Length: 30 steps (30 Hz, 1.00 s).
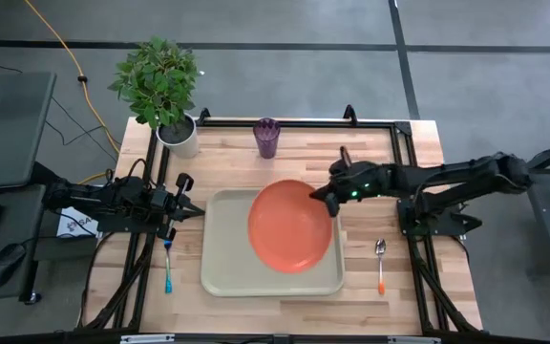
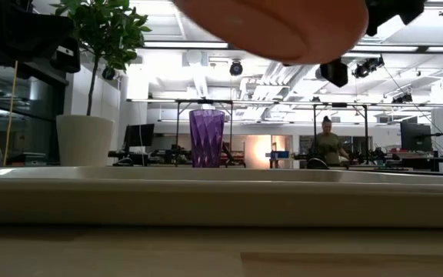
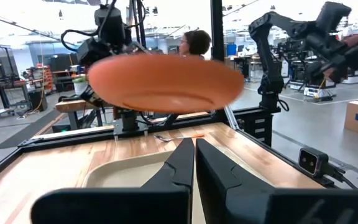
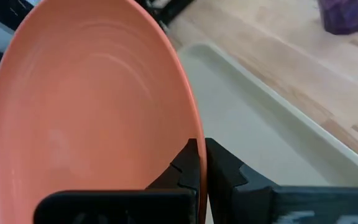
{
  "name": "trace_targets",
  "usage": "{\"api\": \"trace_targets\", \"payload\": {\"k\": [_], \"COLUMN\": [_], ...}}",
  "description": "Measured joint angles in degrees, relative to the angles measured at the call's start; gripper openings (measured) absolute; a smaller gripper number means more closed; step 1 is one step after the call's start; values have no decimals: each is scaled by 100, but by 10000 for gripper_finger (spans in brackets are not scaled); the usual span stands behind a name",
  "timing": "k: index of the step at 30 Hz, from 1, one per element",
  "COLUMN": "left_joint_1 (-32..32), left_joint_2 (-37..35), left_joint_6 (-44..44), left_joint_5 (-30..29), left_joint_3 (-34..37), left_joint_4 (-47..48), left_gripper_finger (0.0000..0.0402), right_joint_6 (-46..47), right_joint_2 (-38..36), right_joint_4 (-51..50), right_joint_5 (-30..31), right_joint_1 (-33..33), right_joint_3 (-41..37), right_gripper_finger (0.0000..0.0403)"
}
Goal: Pick and place plate/cup/fork/spoon on tray
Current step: Put the orange plate on the gray tray
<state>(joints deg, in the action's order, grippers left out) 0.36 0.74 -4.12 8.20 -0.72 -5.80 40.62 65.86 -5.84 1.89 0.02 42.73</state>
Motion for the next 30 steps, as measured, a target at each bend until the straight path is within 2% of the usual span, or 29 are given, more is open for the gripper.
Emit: {"api": "trace_targets", "payload": {"k": [7,12,21,30], "left_joint_1": [-1,-2,-2,-2], "left_joint_2": [1,-1,1,1], "left_joint_6": [0,0,0,0], "left_joint_5": [0,1,-1,-1], "left_joint_3": [1,0,0,1], "left_joint_4": [0,0,0,2], "left_gripper_finger": [0,0,0,0], "right_joint_6": [-360,-685,-276,-201], "right_joint_2": [1208,1943,2799,3219], "right_joint_4": [-1414,-1581,-1569,-1498], "right_joint_5": [305,184,48,42], "right_joint_1": [139,139,139,139], "right_joint_3": [1193,1646,1765,1763], "right_gripper_finger": [0,0,0,0]}}
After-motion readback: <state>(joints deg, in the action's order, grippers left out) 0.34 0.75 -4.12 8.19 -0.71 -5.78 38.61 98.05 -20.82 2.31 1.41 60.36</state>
